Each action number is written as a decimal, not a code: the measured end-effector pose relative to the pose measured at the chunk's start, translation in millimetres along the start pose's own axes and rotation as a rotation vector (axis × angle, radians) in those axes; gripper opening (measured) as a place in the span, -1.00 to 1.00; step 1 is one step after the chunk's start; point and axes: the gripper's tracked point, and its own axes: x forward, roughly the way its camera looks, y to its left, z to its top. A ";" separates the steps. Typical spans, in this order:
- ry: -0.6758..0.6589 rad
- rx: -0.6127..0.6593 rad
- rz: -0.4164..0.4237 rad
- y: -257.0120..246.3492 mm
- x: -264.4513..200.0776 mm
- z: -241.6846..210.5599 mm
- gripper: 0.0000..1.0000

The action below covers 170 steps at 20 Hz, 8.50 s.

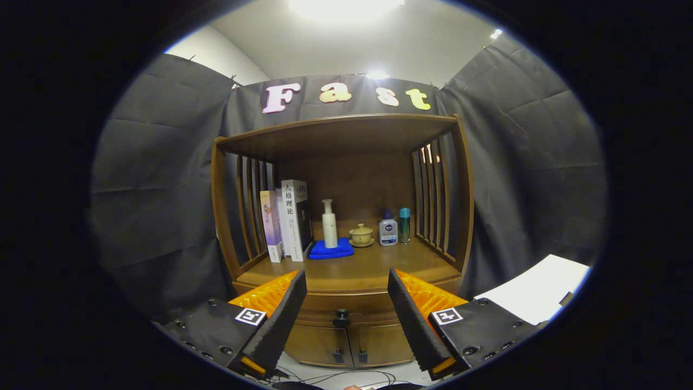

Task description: Pull open the drawer, take out the items inside it, and place them on the countertop above the cabinet.

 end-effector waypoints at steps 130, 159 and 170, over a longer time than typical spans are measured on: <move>0.384 -0.162 0.144 15.8 88.0 -95.9 0.98; 0.963 -0.060 0.133 2.4 222.1 -203.6 0.07; 0.909 -0.020 0.208 11.2 204.5 -179.3 -0.75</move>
